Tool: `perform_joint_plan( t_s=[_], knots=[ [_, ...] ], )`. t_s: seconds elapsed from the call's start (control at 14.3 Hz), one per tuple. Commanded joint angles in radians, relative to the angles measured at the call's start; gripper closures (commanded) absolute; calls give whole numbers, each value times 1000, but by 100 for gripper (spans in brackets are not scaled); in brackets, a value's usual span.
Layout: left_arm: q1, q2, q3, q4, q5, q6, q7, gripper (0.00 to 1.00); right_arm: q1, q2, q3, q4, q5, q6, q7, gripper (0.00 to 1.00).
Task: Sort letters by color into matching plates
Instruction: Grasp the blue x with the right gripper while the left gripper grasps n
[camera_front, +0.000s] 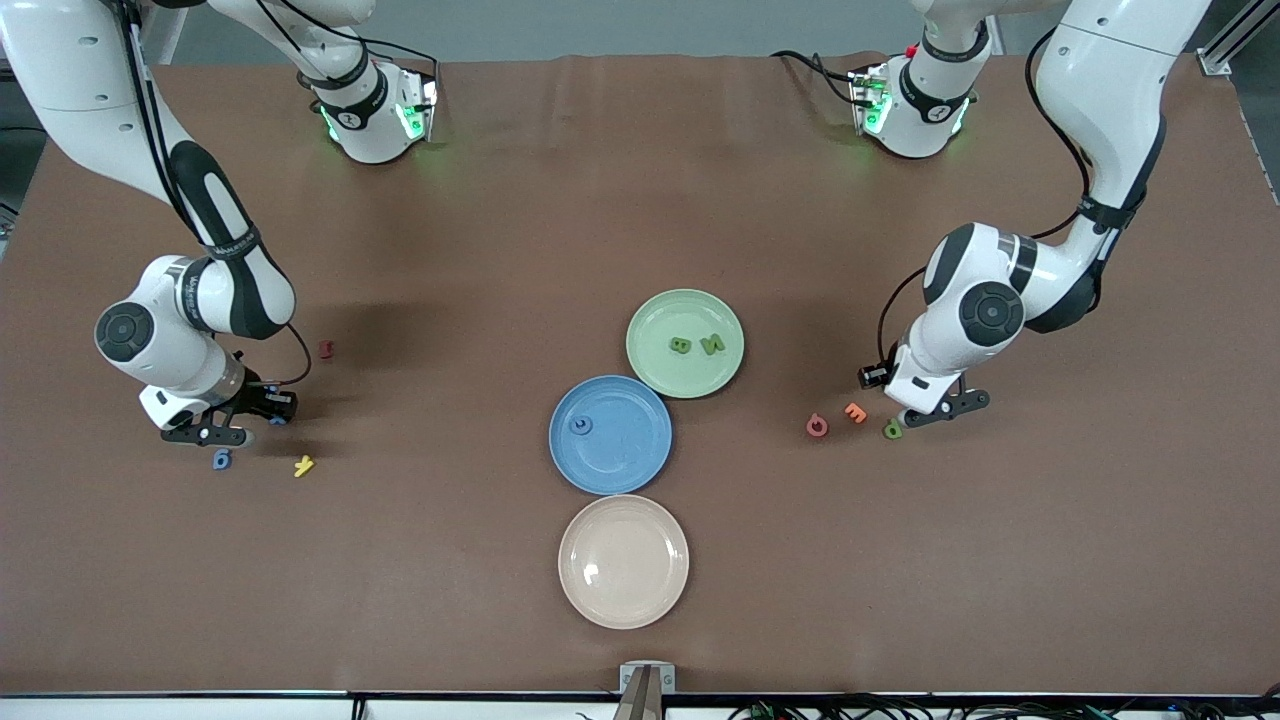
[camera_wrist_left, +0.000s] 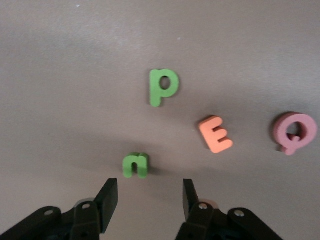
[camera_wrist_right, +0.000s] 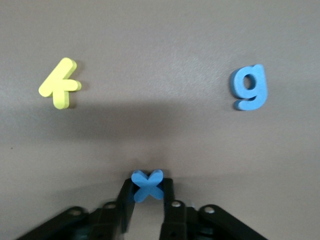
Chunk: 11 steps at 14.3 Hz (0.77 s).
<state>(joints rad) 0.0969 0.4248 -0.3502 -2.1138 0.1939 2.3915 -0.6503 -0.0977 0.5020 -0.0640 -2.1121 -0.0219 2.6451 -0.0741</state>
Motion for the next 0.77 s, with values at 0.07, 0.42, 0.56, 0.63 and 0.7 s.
perform_joint_plan(
  t_s=[0.07, 0.42, 0.56, 0.63, 0.7],
  knots=[
    [10, -3, 0, -23, 18, 5, 0, 40, -19, 9, 13, -8, -3, 12, -7, 98],
    [70, 32, -6, -20, 130, 14, 0, 40, -17, 9, 13, -5, -3, 12, -6, 98],
    [70, 43, -7, -17, 130, 44, -8, 40, -16, 9, 13, -5, -3, 10, -6, 98],
    [69, 51, -7, -14, 130, 58, -15, 40, -14, 9, 13, -5, -3, 1, -1, 98],
    [67, 52, -9, -12, 130, 67, -18, 40, -8, 6, 15, -5, -1, -4, 5, 98]
  ],
)
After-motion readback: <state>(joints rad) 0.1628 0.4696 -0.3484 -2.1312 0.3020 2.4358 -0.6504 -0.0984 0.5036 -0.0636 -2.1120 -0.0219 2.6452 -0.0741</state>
